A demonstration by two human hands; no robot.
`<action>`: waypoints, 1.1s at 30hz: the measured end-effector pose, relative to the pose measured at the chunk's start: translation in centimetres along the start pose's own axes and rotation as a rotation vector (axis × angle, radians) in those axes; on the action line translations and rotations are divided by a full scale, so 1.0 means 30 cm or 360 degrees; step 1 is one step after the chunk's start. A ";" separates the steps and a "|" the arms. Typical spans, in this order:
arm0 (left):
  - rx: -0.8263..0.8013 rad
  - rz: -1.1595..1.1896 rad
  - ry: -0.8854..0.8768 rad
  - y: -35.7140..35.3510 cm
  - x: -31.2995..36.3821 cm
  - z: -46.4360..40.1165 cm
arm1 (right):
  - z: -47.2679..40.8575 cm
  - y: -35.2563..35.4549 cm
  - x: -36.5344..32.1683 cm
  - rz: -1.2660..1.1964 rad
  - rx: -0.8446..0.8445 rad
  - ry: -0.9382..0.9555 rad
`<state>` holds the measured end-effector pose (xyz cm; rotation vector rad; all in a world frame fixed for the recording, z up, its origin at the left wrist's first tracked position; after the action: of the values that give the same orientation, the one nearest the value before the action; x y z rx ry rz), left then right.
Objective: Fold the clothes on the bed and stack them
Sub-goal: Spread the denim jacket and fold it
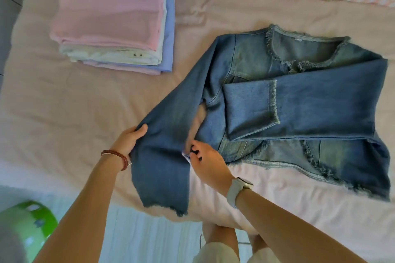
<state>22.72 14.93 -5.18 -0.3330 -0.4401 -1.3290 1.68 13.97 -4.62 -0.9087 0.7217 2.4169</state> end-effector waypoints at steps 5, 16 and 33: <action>-0.0013 0.0040 -0.0085 0.056 0.085 0.013 | -0.031 -0.107 -0.035 -0.0615 -0.0346 -0.0489; 0.0224 0.0041 -0.0300 -0.029 0.161 0.110 | 0.059 0.194 -0.183 -0.0486 0.0125 0.0243; 0.0052 -0.2373 -0.0698 -0.985 0.331 -0.120 | 0.383 1.234 0.575 0.0427 0.1026 -0.0795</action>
<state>-3.96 -1.53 -3.95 -0.2459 -1.2021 -2.6970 -36.53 -3.16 2.18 0.0483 1.3550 2.2366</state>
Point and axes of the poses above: each hand's wrist, its own z-axis away from the middle knuckle, its own y-axis out of the back of the hand, x = y × z, the point moved 4 cm from there along -z, towards the middle knuckle, and after that the axes turned 7 degrees about -x, right-handed, at the moved point
